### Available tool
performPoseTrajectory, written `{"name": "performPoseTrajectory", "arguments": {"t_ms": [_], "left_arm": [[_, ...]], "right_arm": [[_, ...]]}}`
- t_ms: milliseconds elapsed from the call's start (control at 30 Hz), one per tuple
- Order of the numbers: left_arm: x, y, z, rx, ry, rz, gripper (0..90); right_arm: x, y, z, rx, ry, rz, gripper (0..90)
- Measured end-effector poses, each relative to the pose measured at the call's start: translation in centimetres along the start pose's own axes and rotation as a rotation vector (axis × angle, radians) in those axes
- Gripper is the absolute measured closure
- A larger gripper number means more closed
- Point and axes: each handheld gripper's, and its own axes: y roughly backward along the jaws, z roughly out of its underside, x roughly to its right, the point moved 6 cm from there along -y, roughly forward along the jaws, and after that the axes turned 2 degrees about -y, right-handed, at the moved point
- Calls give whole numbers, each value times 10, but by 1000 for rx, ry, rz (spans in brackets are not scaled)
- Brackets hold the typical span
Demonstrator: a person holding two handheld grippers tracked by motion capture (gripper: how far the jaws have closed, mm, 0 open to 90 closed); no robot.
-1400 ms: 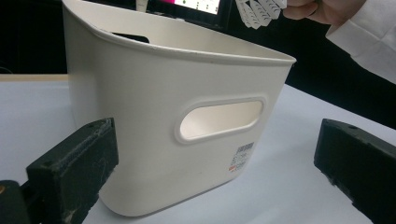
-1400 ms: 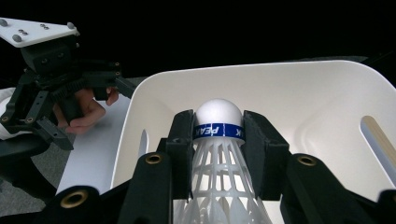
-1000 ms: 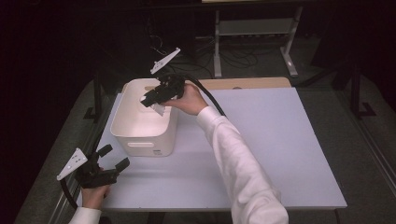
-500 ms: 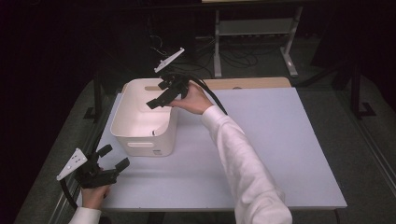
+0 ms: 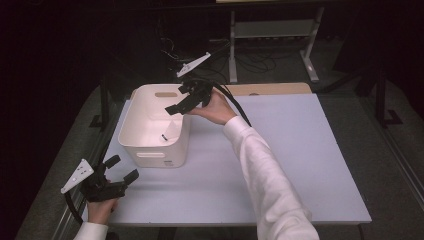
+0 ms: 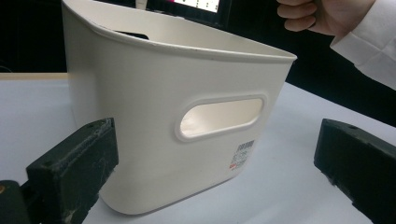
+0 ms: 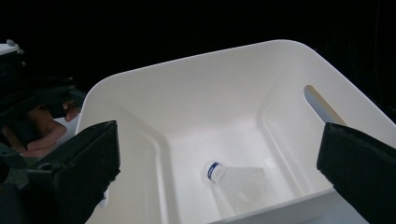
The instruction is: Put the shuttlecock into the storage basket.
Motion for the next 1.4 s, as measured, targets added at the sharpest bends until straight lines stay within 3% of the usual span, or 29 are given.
{"name": "performPoseTrajectory", "arguments": {"t_ms": [233,600,633,1000,1100,1133,1267,1400], "left_arm": [[0,-1,0,-5,-4,-1,0],[-1,-1,1,-9,-12,-1,0],[-1,-1,1,-9,-12,-1,0],[0,-2,1,-7,-14,2,0],[0,-2,1,-6,-14,2,0],[0,-2,1,-7,-14,2,0],[0,-2,1,-9,-14,1,0],[0,-2,1,-9,-14,2,0]], "right_arm": [[4,14,7,7,12,11,0],[9,30,17,24,-13,29,0],[11,31,18,25,6,36,0],[12,43,28,22,9,59,0],[13,47,31,26,0,64,0],[11,49,32,27,-25,62,0],[14,51,37,33,-4,76,0],[12,54,42,28,-26,81,0]]}}
